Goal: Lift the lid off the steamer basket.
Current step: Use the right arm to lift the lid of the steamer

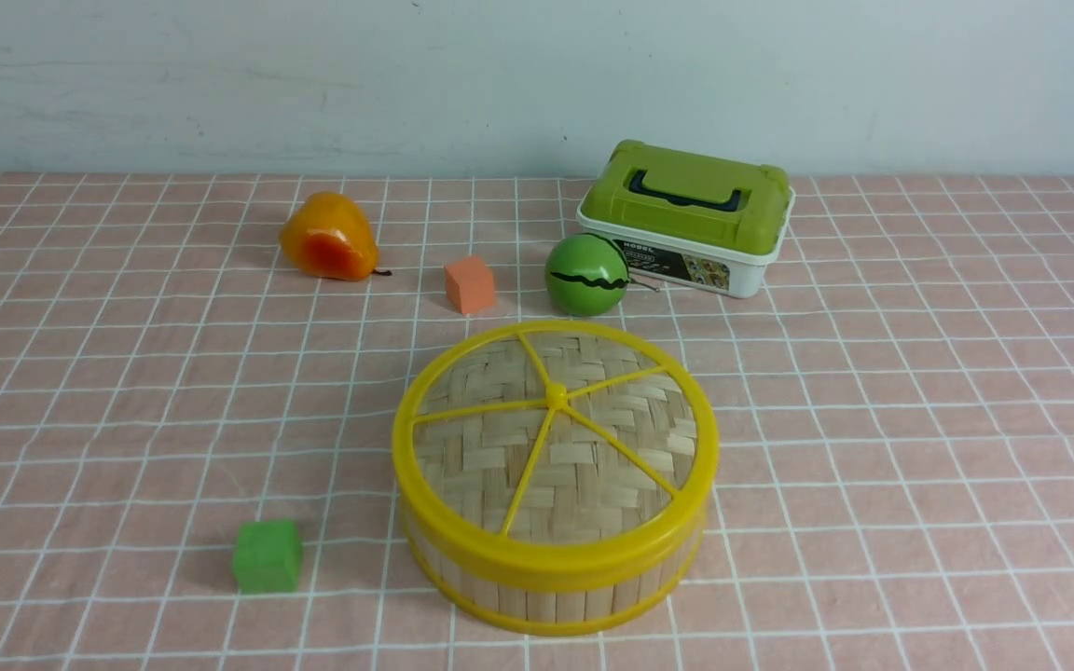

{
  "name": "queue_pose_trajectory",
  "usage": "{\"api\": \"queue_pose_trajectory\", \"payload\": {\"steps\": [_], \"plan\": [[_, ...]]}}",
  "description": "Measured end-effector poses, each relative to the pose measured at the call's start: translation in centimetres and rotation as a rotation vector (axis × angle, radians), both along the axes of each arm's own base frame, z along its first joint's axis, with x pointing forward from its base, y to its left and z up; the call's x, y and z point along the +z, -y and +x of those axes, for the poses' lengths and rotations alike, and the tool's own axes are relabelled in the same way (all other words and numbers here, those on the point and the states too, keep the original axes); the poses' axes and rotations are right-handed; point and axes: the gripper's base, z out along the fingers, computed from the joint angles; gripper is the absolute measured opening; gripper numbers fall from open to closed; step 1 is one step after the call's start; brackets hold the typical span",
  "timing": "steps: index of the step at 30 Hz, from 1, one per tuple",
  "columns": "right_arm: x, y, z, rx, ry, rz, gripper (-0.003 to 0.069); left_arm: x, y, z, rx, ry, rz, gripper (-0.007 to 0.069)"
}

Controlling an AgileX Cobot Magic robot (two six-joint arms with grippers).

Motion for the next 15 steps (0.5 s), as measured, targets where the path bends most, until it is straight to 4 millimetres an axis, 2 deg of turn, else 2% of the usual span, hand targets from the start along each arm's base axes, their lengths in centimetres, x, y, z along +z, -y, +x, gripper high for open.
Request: {"api": "queue_pose_trajectory", "payload": {"steps": [15], "plan": [[0.00, 0.00, 0.00, 0.000, 0.000, 0.000, 0.0123, 0.00, 0.00, 0.00, 0.000, 0.000, 0.000, 0.0239]]}}
